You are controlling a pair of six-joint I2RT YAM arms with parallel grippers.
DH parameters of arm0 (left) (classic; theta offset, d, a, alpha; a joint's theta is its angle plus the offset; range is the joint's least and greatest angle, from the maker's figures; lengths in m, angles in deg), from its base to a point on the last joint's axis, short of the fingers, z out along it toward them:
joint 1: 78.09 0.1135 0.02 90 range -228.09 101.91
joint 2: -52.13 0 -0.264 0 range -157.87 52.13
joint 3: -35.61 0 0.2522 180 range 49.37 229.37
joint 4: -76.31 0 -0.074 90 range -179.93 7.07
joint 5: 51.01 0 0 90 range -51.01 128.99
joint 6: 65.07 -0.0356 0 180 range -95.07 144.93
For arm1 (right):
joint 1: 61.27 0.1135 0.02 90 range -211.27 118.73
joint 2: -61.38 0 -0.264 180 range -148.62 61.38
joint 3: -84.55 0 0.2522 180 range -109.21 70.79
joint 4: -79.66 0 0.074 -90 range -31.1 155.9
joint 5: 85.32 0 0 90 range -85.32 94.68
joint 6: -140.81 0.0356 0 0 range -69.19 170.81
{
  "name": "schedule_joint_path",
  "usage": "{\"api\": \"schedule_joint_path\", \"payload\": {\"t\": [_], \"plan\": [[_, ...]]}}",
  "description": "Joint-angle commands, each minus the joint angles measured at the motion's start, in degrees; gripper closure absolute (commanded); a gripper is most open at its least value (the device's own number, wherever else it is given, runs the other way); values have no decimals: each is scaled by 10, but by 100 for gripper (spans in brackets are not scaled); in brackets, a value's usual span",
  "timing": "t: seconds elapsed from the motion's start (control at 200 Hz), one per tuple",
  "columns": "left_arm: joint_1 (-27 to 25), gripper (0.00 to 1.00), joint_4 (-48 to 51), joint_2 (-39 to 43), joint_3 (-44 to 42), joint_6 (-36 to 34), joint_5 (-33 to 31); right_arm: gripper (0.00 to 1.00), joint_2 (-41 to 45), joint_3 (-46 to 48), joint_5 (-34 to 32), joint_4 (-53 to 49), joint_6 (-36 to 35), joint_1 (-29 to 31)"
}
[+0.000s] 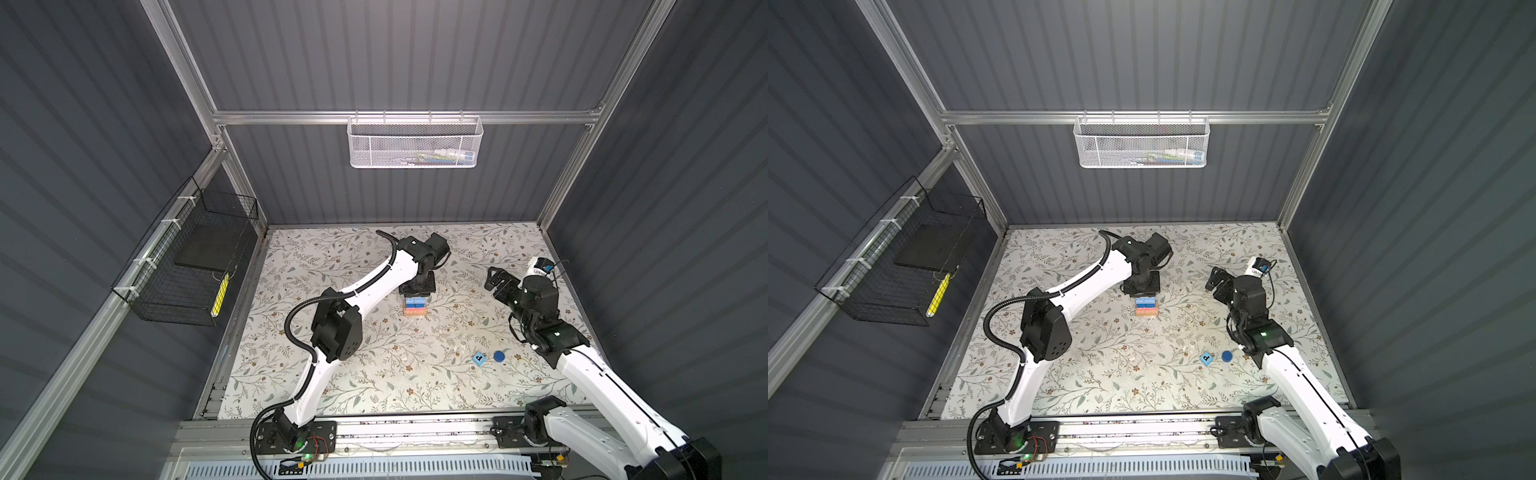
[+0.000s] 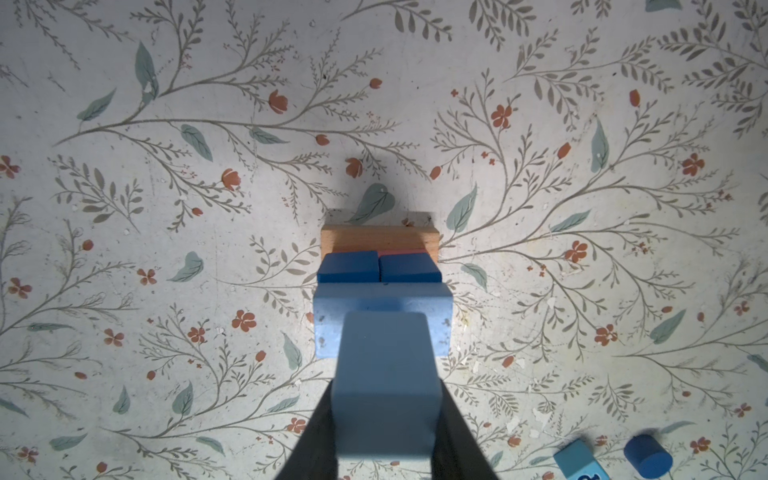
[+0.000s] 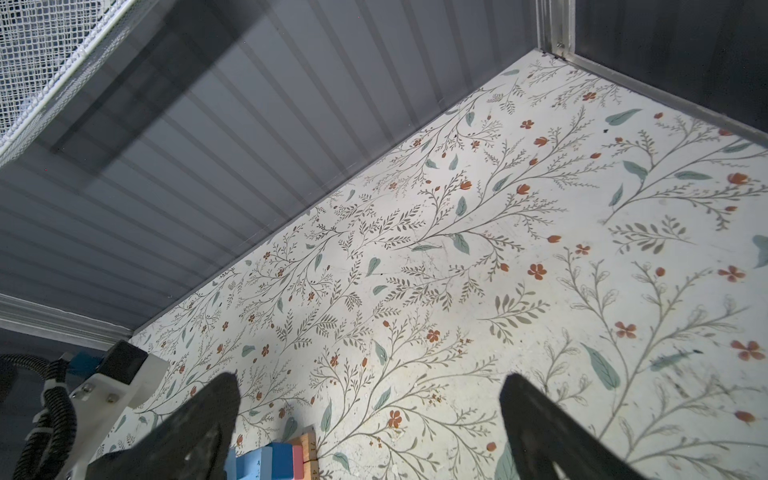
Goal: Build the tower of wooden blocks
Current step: 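Lower the light blue cube onto the light blue block with the left gripper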
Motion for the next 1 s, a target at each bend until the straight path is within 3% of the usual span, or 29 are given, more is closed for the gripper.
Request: {"api": "schedule_joint_path", "payload": {"t": [0.0,0.99], "plan": [[-4,100,21,-8,14,11,-8,1,3,5,6,2,7,-4],[-5,99,14,-20,9,7,-9,1,-2,9,27,12,11,-12]]}}
